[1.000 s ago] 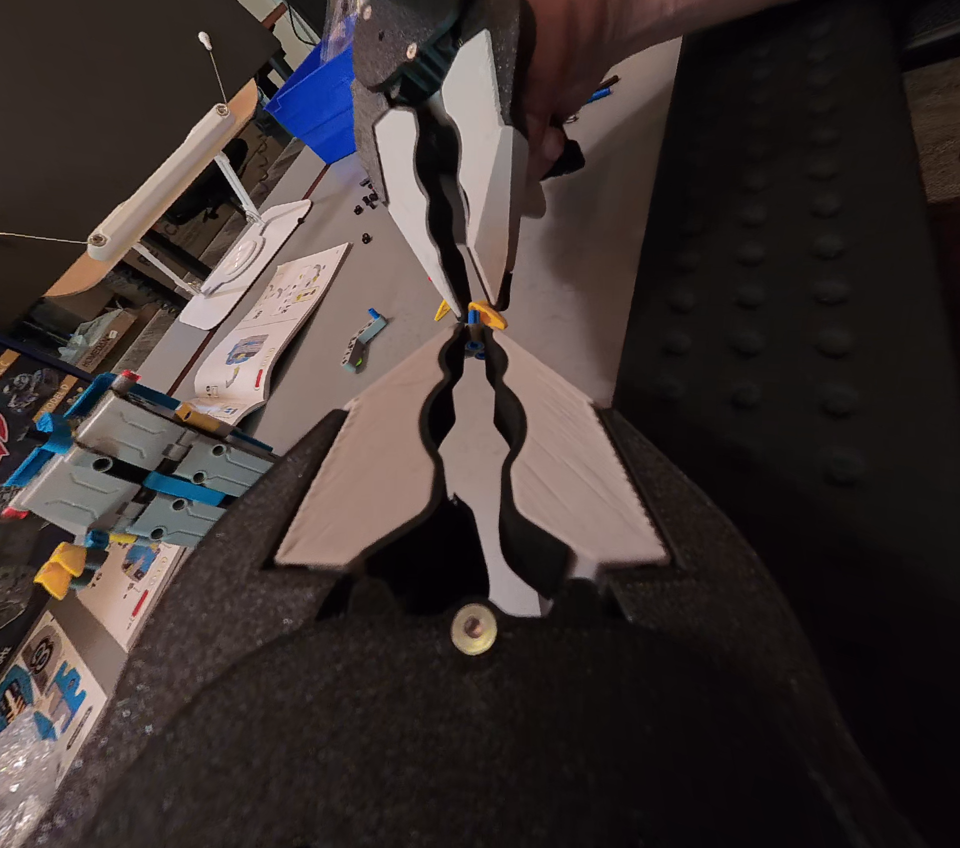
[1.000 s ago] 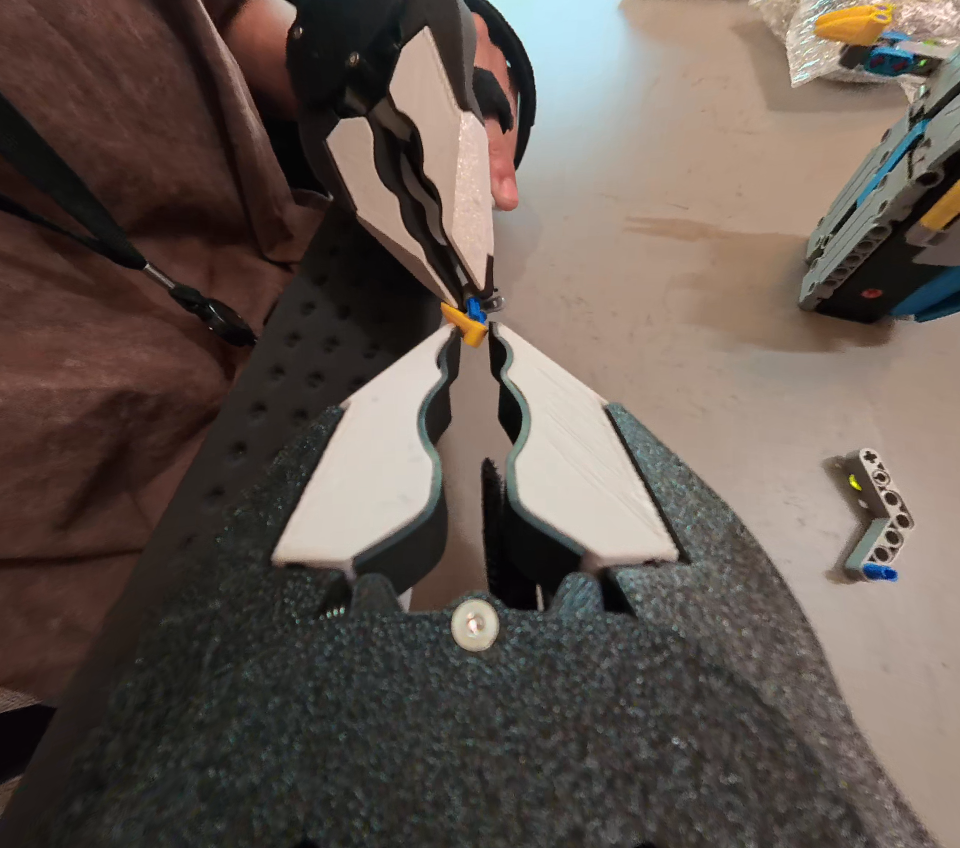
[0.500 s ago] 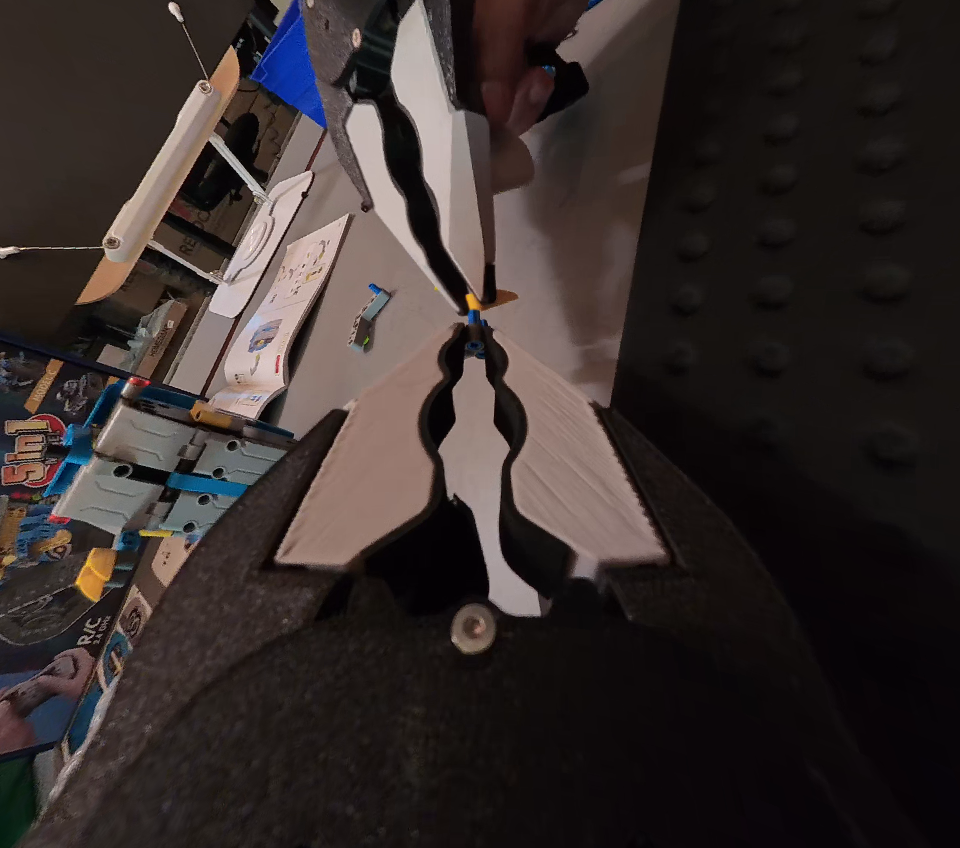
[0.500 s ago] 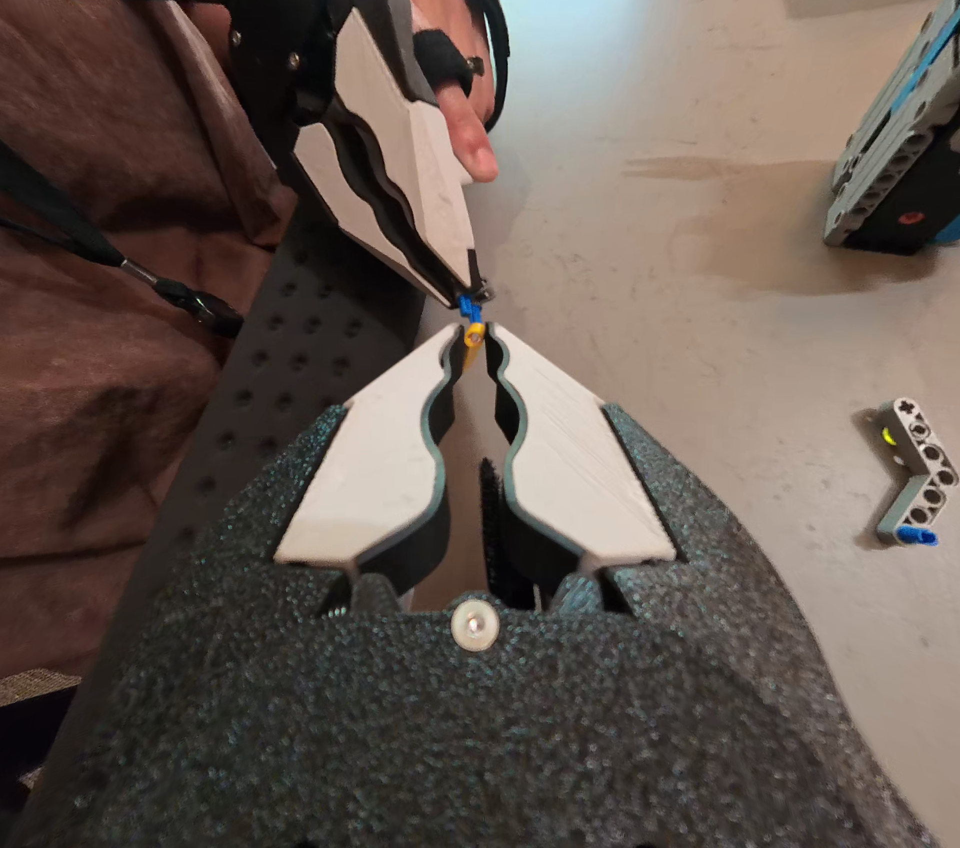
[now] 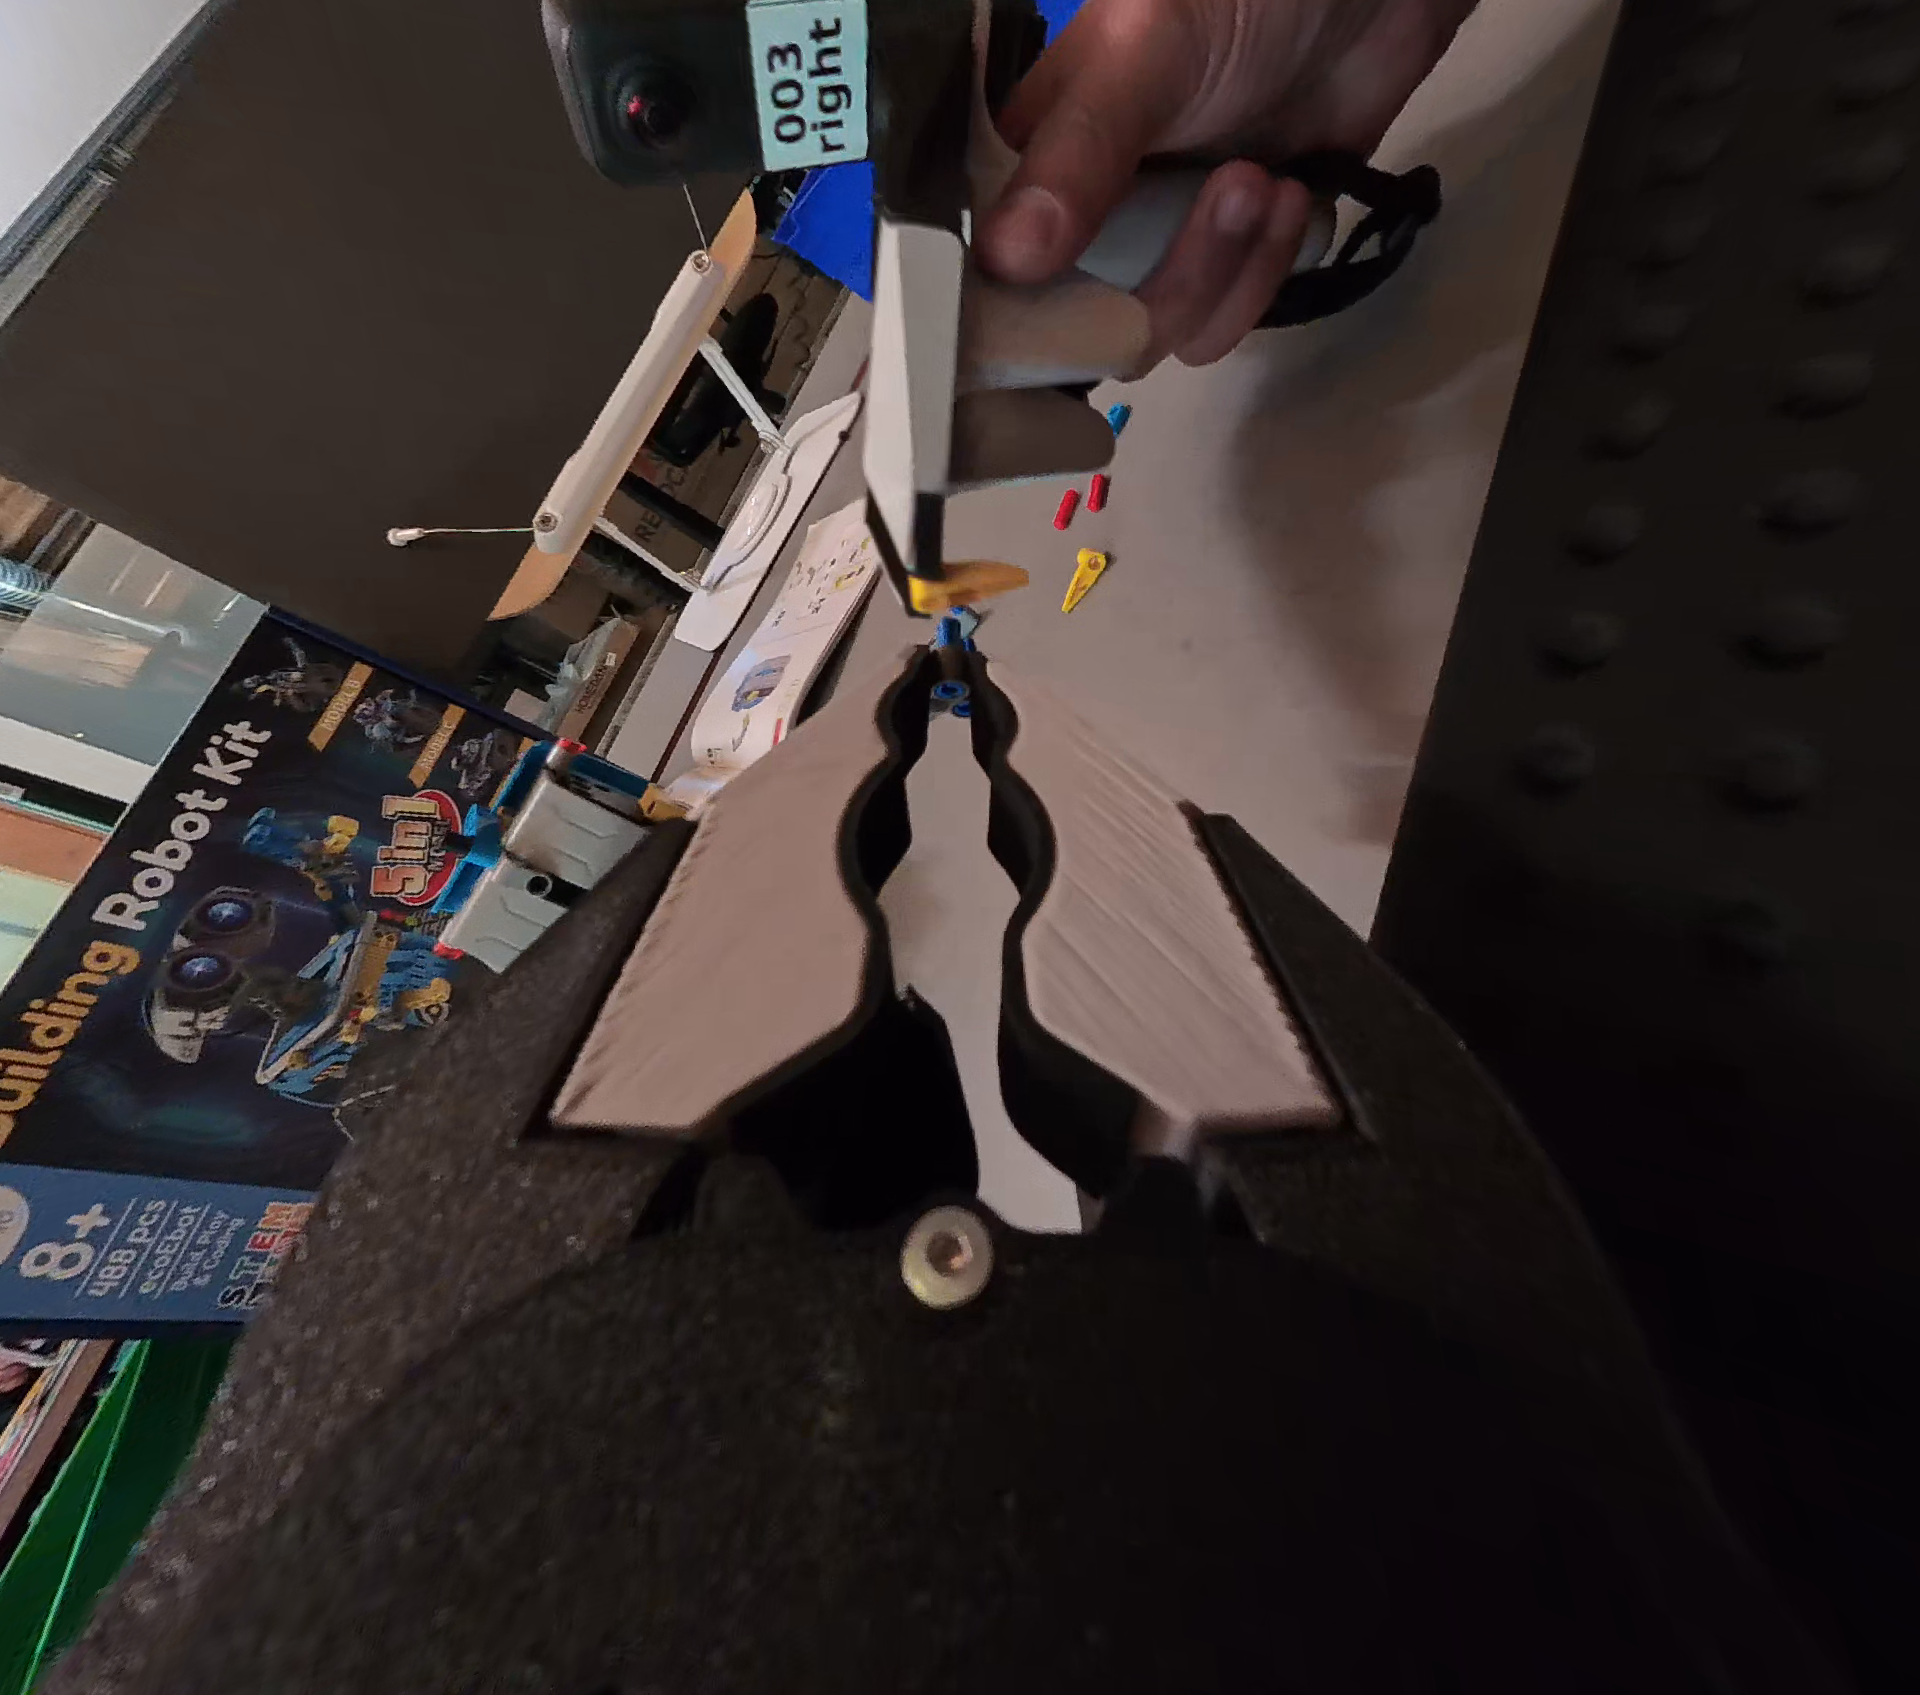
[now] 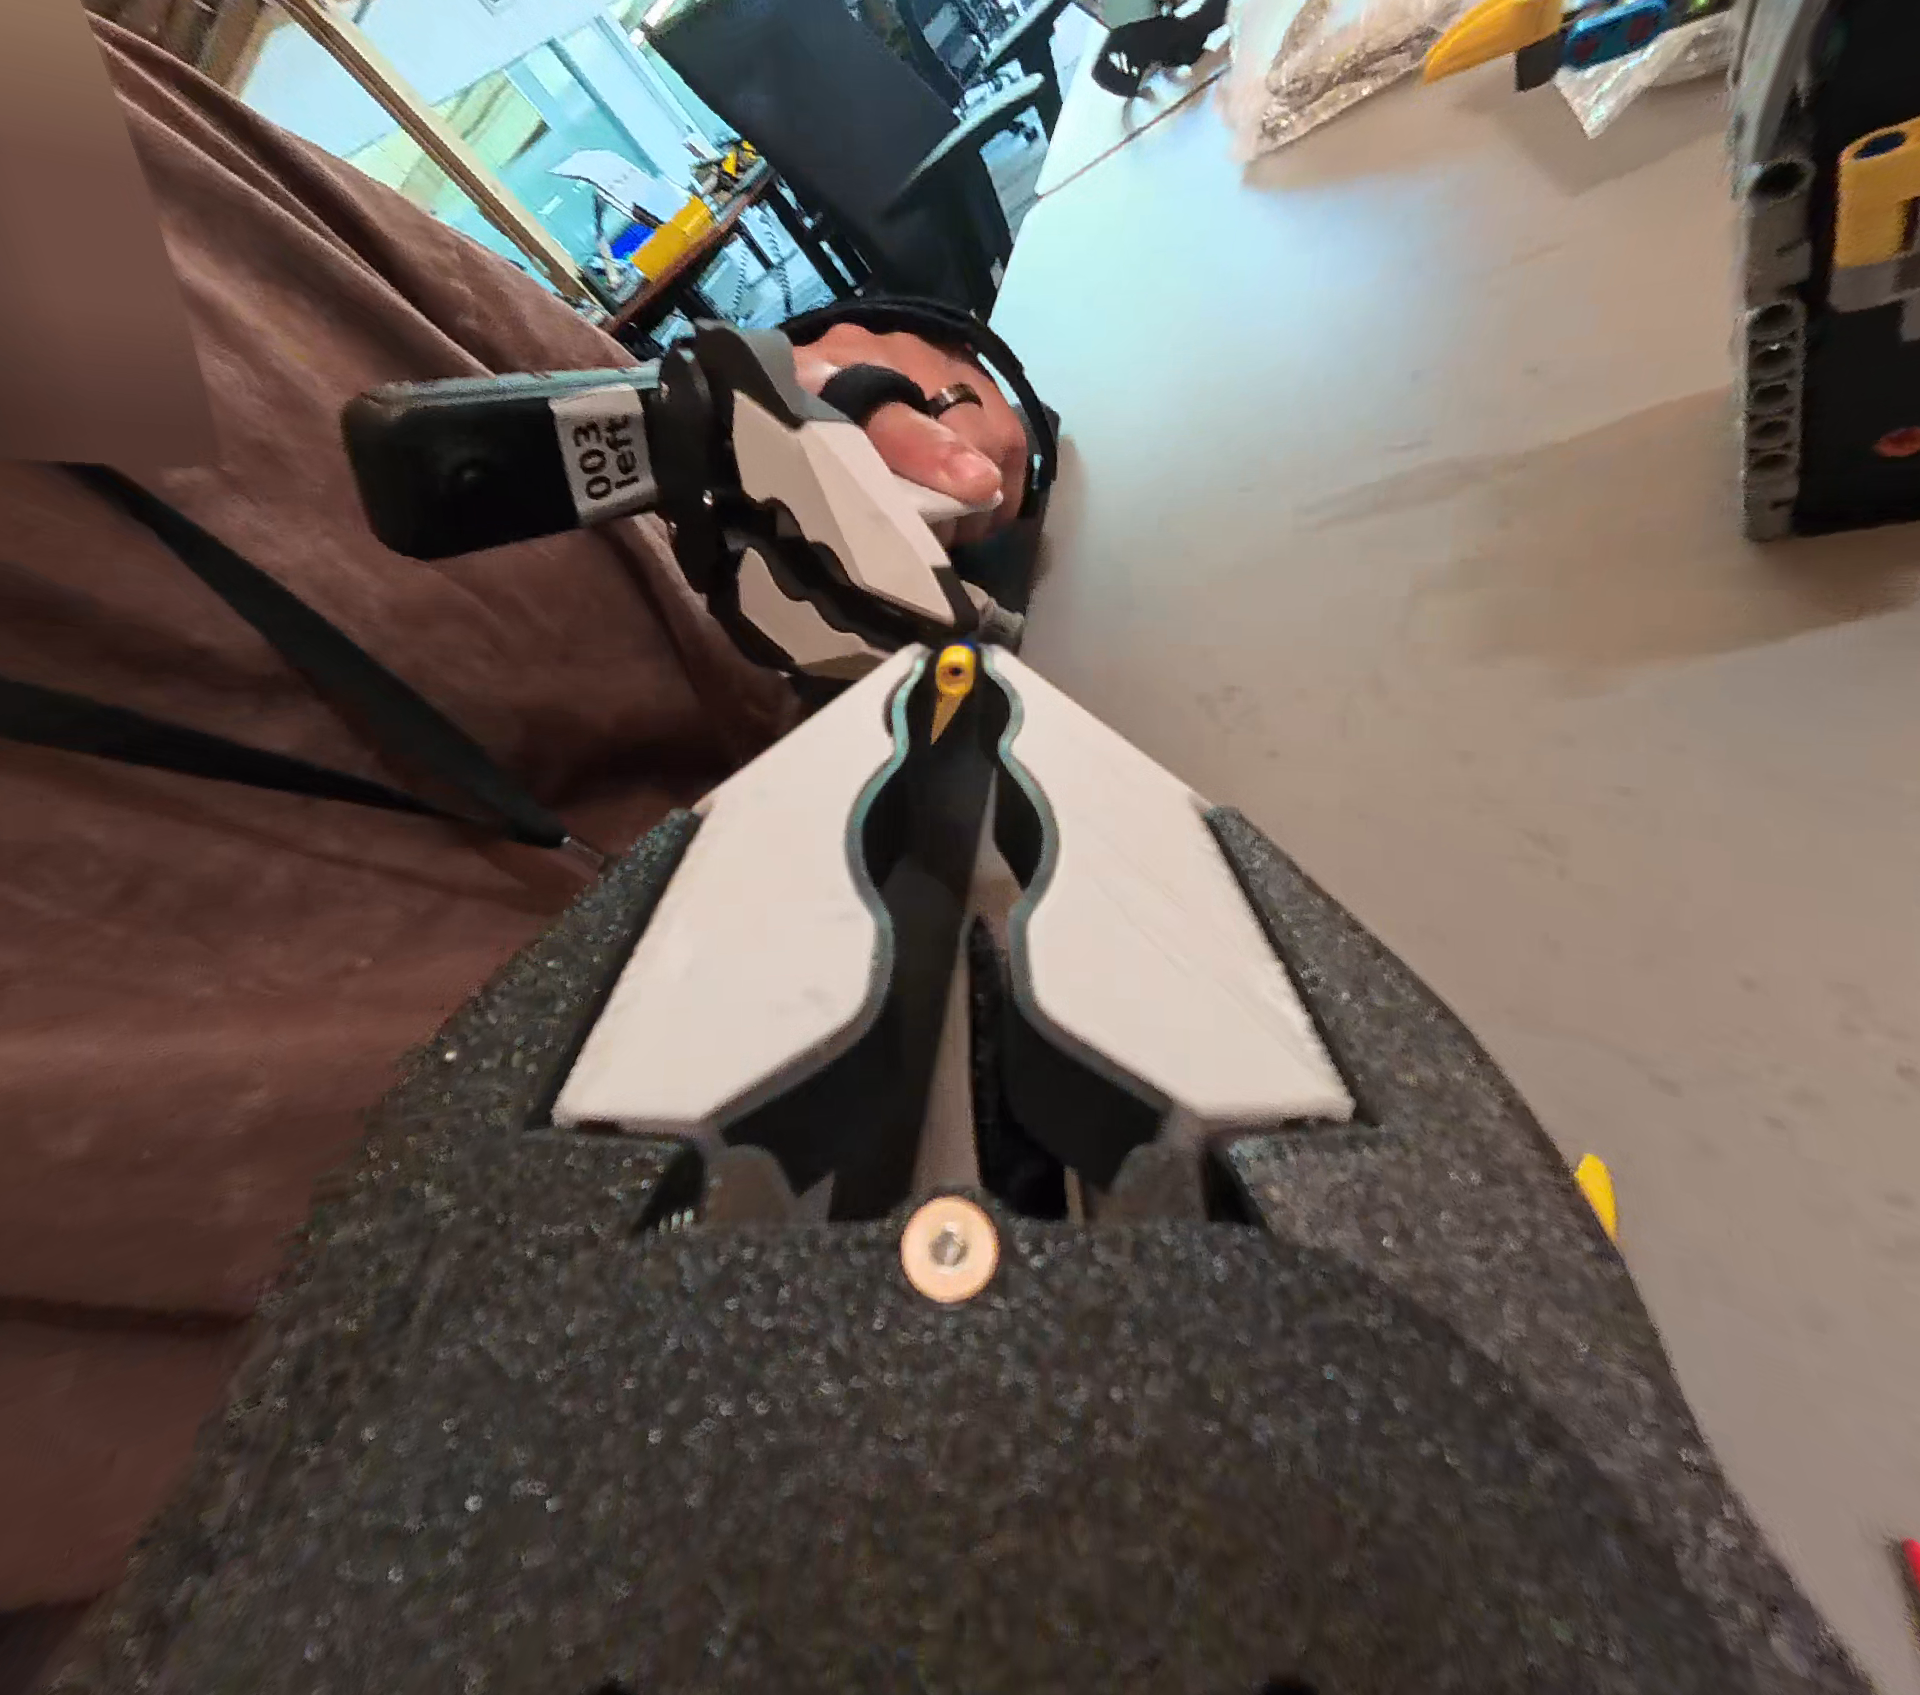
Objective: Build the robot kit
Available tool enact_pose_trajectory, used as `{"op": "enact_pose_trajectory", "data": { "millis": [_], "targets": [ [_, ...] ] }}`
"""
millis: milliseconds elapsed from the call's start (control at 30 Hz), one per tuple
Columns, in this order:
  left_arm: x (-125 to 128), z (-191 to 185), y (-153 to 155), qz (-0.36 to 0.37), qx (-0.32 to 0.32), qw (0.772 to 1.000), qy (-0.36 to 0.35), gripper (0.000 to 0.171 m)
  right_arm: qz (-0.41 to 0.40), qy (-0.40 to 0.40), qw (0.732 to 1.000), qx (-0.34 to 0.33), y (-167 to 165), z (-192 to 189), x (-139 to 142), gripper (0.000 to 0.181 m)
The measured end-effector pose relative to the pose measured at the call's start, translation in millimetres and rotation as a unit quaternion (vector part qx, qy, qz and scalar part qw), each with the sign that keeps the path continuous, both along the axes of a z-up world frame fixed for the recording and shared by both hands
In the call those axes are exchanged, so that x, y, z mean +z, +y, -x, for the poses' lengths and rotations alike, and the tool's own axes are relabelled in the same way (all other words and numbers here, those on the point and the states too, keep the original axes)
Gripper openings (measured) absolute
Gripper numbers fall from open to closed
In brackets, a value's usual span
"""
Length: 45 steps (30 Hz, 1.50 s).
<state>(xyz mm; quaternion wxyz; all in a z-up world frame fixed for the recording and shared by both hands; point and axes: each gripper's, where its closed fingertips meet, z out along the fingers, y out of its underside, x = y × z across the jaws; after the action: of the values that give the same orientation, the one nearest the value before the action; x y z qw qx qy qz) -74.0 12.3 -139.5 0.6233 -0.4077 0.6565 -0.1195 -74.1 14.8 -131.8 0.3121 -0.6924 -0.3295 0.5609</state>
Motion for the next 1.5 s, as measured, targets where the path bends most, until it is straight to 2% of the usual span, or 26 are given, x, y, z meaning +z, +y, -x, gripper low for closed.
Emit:
{"op": "enact_pose_trajectory", "data": {
  "millis": [233,400,533,800,900,967,1133,1267,1500],
  "targets": [
    [4,1,2,-0.014,0.011,1.000,-0.006,0.006,-0.002,-0.001,1.000,-0.008,2,3,0,0.006],
    [7,2,2,-0.055,0.024,0.998,-0.008,0.006,0.048,0.043,0.998,-0.004,2,5,3,0.006],
    [8,1,1,-0.051,0.020,0.998,-0.011,0.005,0.070,0.058,0.996,0.003,3,6,4,0.006],
    [12,2,8,-0.017,0.026,0.999,-0.025,0.006,0.019,0.039,0.999,-0.025,10,8,11,0.007],
    [14,4,9,-0.004,0.024,0.999,-0.033,0.006,-0.016,0.066,0.996,-0.049,16,-7,28,0.009],
    [14,5,10,0.000,0.025,0.999,-0.035,0.007,-0.022,0.060,0.996,-0.066,21,-17,26,0.009],
    [13,3,8,-0.010,0.023,0.999,-0.030,0.007,0.021,0.055,0.998,-0.038,14,-8,15,0.013],
    [13,3,8,-0.011,0.024,0.999,-0.029,0.007,0.014,0.045,0.999,-0.012,6,3,12,0.000],
    [12,3,10,0.001,0.025,0.999,-0.029,0.007,0.001,0.029,0.999,-0.023,7,6,9,0.000]
  ]
}}
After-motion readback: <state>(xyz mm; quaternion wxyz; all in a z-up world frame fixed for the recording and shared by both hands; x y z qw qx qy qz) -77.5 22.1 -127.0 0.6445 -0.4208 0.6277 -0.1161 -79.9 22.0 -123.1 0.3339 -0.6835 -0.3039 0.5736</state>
